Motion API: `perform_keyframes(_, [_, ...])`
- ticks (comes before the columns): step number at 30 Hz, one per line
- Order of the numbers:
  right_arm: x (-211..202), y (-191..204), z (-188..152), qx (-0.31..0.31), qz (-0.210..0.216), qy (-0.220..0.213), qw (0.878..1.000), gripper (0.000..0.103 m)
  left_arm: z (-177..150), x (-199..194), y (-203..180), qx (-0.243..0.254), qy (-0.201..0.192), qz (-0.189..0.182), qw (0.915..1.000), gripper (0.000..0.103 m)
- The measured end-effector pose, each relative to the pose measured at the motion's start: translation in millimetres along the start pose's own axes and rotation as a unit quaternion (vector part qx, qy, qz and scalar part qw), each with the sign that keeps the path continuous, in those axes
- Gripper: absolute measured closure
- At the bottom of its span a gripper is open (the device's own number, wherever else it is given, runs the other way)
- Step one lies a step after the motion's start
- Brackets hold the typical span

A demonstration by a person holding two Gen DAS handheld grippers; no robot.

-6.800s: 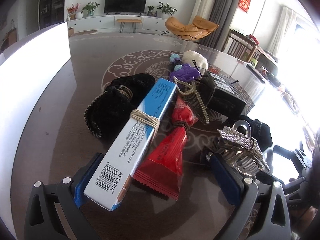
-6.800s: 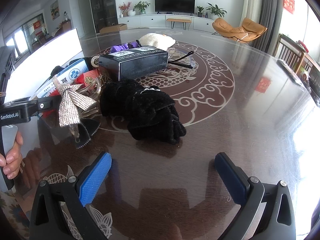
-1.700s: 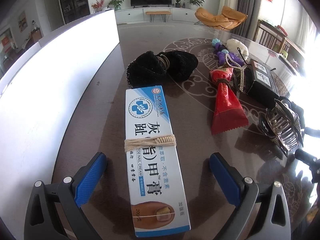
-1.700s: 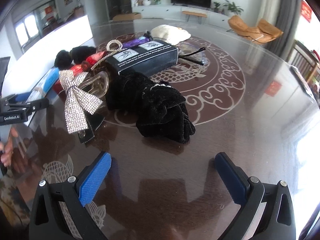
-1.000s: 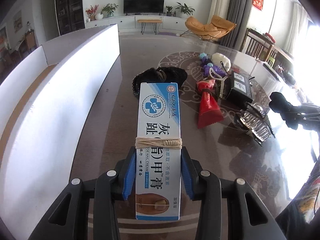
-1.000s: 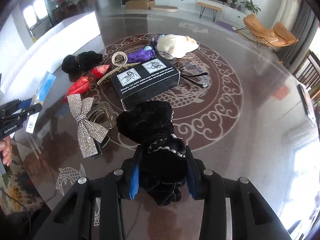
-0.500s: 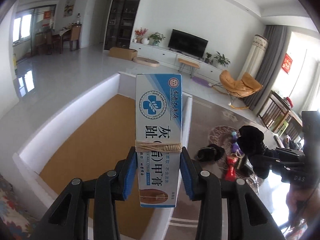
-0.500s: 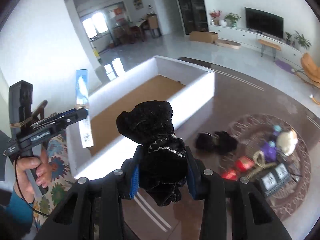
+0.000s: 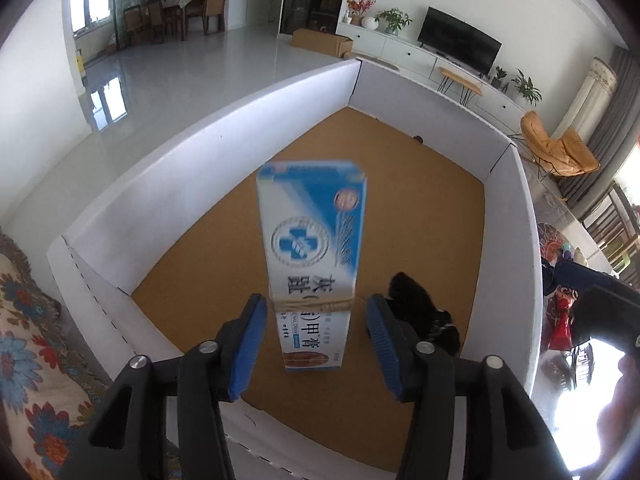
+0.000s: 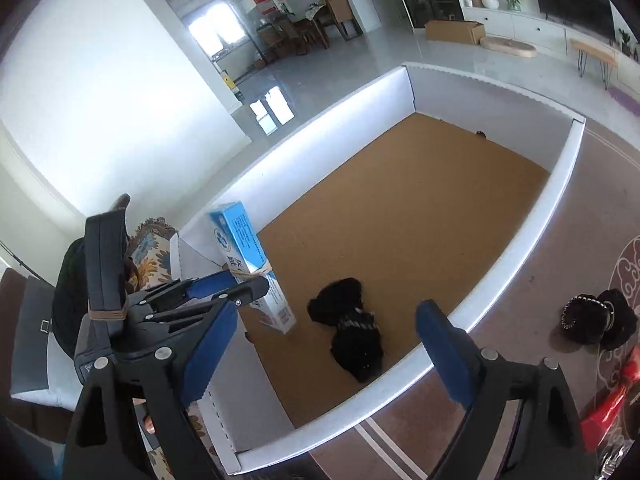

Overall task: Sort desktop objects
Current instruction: 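Carry the ointment box into the white box and release it on the cork floor, then bring the left gripper back over the table toward the remaining items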

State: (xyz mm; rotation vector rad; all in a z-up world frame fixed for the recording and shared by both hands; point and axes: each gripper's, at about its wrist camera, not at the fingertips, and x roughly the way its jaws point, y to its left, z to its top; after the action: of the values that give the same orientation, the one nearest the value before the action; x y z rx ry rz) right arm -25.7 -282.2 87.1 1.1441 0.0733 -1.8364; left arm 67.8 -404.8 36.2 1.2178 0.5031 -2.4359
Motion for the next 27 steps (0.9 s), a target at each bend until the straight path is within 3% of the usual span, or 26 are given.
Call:
perform_keyframes(2, [-21, -12, -6, 0.001, -0.006, -0.034, 0.999, 0.012, -3, -13, -4, 0.002, -0.027, -0.01, 0.9996, 0.034])
perform_keyframes(6, [-79, -50, -40, -0.003, -0.054, -0.111, 0.992, 0.009, -5, -41, -33, 0.036, -0.065, -0.036, 0.9966, 0.033])
perform_keyframes(11, [-161, -122, -123, 0.015, -0.153, -0.174, 0.973, 0.006, -26, -72, -104, 0.115, -0.072, -0.123, 0.9831, 0.032])
perform_keyframes(13, [-188, -149, -164, 0.019, -0.201, -0.167, 0.965, 0.003, -46, -83, -137, 0.158, -0.063, -0.155, 0.9731, 0.025])
perform_keyframes(15, [-199, -177, -201, 0.028, -0.237, -0.131, 0.962, 0.0, -70, -86, -172, 0.2, -0.055, -0.179, 0.9617, 0.005])
perform_keyframes(18, [-209, -211, -252, 0.066, -0.221, -0.071, 0.971, 0.0, -105, -67, -216, 0.243, -0.021, -0.191, 0.9508, 0.001])
perform_keyframes(20, [-200, -218, -273, 0.07, -0.21, -0.048, 0.974, 0.0, -119, -31, -240, 0.252, 0.021, -0.18, 0.9506, 0.001])
perform_keyframes(23, [-185, -215, -275, 0.041, -0.236, -0.013, 0.971, 0.0, -130, 22, -263, 0.245, 0.073, -0.155, 0.9543, 0.001])
perform_keyframes(25, [-170, -218, -265, 0.028, -0.254, 0.016, 0.967, 0.0, -132, 42, -274, 0.244, 0.078, -0.141, 0.9563, 0.001])
perform_keyframes(27, [-158, -228, -253, 0.03, -0.259, 0.023, 0.965, 0.0, -133, 46, -285, 0.265, 0.055, -0.122, 0.9548, 0.001])
